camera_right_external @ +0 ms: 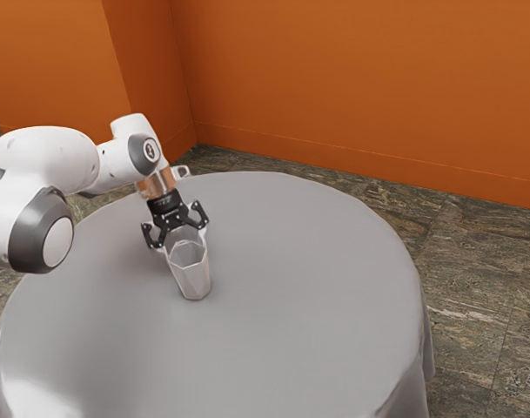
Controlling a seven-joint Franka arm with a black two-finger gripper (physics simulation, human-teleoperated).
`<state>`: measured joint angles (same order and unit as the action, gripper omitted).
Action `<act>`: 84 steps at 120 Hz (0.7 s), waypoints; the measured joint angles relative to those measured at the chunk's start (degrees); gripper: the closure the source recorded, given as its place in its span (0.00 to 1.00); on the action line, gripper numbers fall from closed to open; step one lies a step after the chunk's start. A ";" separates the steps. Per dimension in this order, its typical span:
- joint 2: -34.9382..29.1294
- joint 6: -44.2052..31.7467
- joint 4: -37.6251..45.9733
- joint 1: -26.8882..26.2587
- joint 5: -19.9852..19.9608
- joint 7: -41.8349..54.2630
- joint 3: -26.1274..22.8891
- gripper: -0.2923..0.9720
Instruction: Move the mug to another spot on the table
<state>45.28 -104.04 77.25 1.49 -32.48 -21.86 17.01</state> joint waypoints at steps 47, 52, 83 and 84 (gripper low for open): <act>-14.40 3.74 1.60 -0.02 11.13 5.58 0.85 0.23; -15.93 5.28 1.65 -0.23 12.20 6.09 0.79 0.23; -28.87 10.65 8.51 -0.47 20.06 8.38 -6.47 0.23; -29.23 10.70 8.70 -0.45 20.33 8.44 -6.76 0.23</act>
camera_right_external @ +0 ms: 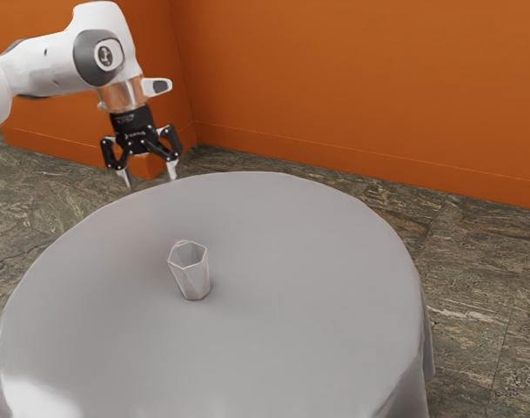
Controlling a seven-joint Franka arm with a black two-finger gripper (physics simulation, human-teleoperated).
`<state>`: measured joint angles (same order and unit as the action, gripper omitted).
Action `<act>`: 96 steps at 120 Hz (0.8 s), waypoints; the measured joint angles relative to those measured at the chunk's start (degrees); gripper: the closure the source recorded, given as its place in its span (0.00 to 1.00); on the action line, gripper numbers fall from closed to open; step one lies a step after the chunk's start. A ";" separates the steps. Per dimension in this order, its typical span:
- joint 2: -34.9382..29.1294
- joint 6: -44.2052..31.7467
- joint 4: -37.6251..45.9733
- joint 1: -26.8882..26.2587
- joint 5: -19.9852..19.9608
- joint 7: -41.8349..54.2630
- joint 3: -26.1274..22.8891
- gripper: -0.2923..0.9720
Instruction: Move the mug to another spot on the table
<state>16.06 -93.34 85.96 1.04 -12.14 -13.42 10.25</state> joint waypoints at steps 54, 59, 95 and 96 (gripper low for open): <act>-12.70 0.07 4.84 -0.15 7.64 6.02 -11.26 0.23; -13.09 0.09 4.85 -0.37 7.76 6.96 -11.43 0.23; -15.76 1.45 4.68 -0.26 8.63 12.04 -11.57 0.23; -15.78 1.50 4.68 -0.24 8.64 12.15 -11.57 0.23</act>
<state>0.27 -91.84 90.64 0.80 -3.50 -1.27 -1.32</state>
